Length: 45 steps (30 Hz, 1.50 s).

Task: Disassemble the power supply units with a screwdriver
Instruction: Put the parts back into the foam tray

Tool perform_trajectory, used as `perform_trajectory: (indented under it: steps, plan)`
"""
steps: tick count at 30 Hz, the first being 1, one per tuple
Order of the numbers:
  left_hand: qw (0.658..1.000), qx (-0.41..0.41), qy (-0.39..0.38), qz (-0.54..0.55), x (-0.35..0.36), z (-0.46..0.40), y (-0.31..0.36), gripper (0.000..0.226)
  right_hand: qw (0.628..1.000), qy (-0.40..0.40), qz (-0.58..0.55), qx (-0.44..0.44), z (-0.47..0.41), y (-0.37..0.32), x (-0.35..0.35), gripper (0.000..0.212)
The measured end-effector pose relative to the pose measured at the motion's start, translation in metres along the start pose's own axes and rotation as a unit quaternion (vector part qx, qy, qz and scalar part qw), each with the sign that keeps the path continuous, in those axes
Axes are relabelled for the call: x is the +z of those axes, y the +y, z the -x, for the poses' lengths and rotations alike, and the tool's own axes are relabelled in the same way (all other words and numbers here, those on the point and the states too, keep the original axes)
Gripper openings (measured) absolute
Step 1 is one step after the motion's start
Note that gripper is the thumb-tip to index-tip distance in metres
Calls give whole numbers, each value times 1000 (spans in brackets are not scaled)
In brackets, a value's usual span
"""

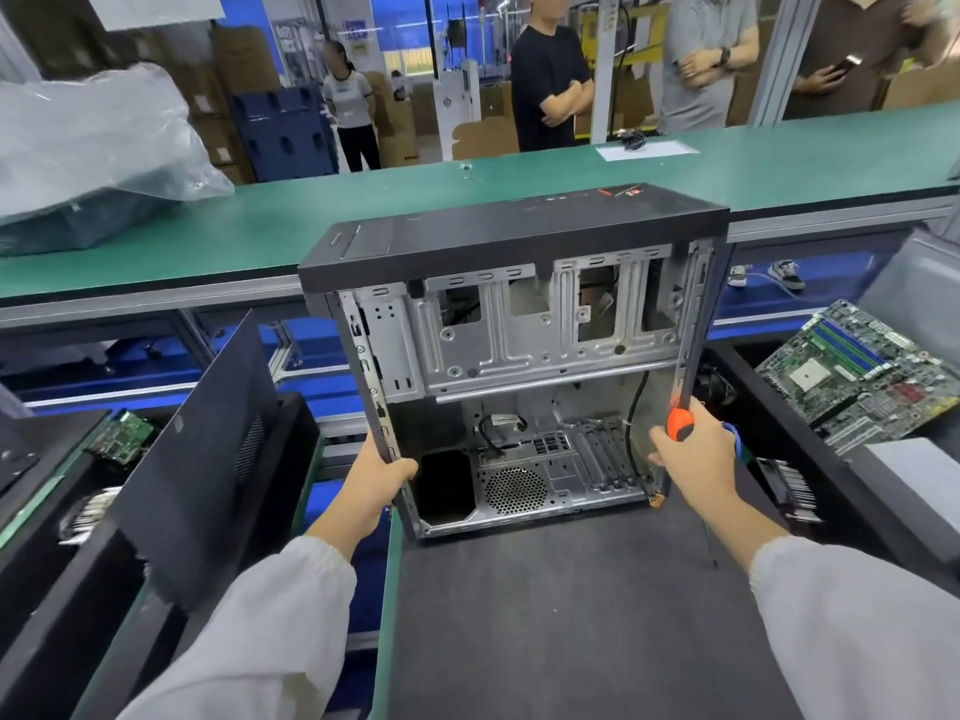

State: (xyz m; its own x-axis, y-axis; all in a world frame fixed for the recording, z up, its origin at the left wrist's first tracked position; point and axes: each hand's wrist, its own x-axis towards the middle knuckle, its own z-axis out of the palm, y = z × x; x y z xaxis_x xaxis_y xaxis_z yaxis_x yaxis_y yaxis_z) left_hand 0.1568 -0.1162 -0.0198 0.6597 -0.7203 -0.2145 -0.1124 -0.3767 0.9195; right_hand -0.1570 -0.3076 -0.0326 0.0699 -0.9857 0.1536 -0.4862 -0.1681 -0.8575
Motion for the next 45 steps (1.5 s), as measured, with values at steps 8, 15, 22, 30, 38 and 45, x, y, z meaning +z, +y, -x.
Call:
perform_trajectory:
  steps: [8, 15, 22, 30, 38, 45]
  plan:
    - [999, 34, 16, -11, 5, -12, -1, 24, 999, 16, -27, -37, -4, -1, -3, 11]
    - [998, 66, 14, -6, 23, -40, 30, 25, 993, 56, -64, -79, -41, -13, -8, 36]
    - [998, 52, 20, -10, 38, -70, 45, 29, 996, 31, -63, -62, -75, -2, 7, 16]
    - [999, 39, 9, -18, 43, -79, 43, 28, 997, 27, -51, -47, -82, 11, 18, 17]
    - [999, 29, 3, -33, 42, -71, 41, 34, 997, 11, -32, -66, -73, 2, 11, 32]
    - [1000, 9, 0, -24, 46, -63, 46, 48, 975, 84, -202, -33, -56, -31, 7, 55]
